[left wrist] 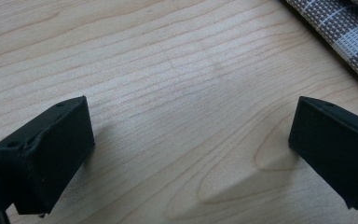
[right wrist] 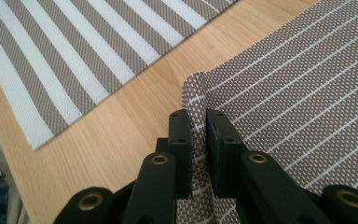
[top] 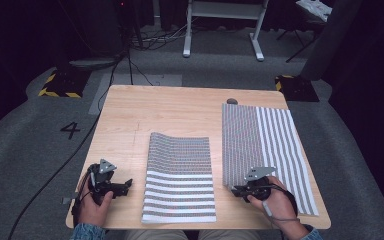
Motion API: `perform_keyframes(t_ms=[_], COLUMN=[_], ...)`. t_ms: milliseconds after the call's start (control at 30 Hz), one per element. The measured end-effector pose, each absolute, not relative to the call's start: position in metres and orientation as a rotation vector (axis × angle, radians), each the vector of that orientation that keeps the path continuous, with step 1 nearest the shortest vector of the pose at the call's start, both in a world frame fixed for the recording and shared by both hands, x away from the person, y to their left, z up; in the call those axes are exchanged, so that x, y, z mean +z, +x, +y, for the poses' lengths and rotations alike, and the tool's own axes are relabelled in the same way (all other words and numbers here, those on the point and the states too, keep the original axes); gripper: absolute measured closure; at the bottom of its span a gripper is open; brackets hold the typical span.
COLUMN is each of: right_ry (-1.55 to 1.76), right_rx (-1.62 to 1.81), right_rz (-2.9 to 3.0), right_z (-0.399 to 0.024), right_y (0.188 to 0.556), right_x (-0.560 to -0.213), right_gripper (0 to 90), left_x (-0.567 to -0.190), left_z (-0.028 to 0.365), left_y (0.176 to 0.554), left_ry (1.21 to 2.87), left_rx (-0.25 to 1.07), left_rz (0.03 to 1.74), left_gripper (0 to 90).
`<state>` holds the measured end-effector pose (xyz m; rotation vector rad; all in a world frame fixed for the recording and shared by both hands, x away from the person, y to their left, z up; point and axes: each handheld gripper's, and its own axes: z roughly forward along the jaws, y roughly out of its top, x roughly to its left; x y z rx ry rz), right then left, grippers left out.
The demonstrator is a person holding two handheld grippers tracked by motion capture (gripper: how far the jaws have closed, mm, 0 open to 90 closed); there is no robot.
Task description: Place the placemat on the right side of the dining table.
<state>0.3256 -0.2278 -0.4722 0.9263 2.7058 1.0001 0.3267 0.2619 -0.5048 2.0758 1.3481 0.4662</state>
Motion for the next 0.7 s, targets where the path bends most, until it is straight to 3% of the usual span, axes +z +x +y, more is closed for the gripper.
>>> perform_keyframes(t_ms=[500, 633, 700], right_ry=[0.976, 1.023, 1.057], right_rx=[0.945, 1.043, 1.148], right_rz=[2.746, 2.724, 2.706], right_z=[-0.254, -0.252, -0.249], right_y=[0.317, 0.313, 0.31], right_x=[-0.47, -0.47, -0.466], right_gripper=[79.0, 51.8, 48.3], left_x=[-0.505, -0.505, -0.505], left_z=[0.262, 0.262, 0.262], left_y=[0.327, 0.327, 0.327], left_ry=[2.076, 2.076, 2.076], left_rx=[0.469, 0.465, 0.469], left_rz=[1.35, 1.348, 1.35], left_gripper=[0.2, 0.1, 0.1])
